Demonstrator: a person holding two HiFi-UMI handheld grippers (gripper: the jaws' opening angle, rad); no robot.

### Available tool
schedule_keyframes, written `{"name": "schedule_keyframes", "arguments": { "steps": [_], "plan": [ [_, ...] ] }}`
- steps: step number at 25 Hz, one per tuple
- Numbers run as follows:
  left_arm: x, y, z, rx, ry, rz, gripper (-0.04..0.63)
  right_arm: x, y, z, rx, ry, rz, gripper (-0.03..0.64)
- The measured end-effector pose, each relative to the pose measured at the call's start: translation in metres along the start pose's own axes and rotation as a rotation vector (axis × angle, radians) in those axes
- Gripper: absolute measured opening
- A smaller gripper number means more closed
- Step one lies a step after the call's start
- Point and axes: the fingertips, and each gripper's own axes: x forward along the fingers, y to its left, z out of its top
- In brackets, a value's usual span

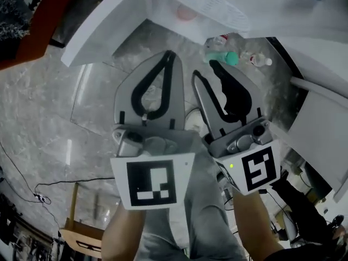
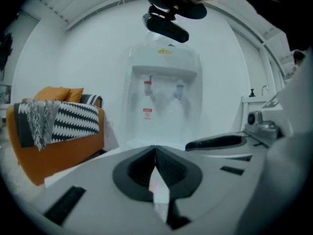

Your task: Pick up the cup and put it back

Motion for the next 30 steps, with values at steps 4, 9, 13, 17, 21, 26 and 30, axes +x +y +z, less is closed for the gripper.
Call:
{"name": "schedule_keyframes", "arguments": {
  "steps": [4, 9, 13, 17, 21, 26, 30],
  "plan": [
    [0.011, 0.011, -0.053, -0.031, 0.018, 0.031, 0.012, 0.023, 0.008, -0.046, -0.022, 0.031, 0.034, 0.212],
    [0.029, 0.027, -0.097, -0.059, 0.009, 0.080, 0.012, 0.040, -0.004, -0.095, -0.031, 0.036, 0.019, 0.230],
    [0.041, 0.031, -0.124, -0.030, 0.014, 0.071, 0.012, 0.050, -0.031, -0.141, 0.039, 0.024, -0.060, 0.293],
    [0.053, 0.032, -0.151, -0.001, 0.007, 0.059, 0.012, 0.068, -0.054, -0.191, 0.084, 0.033, -0.115, 0.336],
    [0.070, 0.034, -0.182, 0.005, 0.018, 0.062, 0.012, 0.090, -0.075, -0.237, 0.093, 0.057, -0.141, 0.370],
    [0.093, 0.040, -0.214, -0.005, 0.006, 0.055, 0.012, 0.120, -0.093, -0.281, 0.071, 0.070, -0.127, 0.385],
    [0.111, 0.039, -0.231, 0.176, -0.022, 0.029, 0.012, 0.140, -0.120, -0.305, 0.042, 0.050, -0.185, 0.397]
  ]
}}
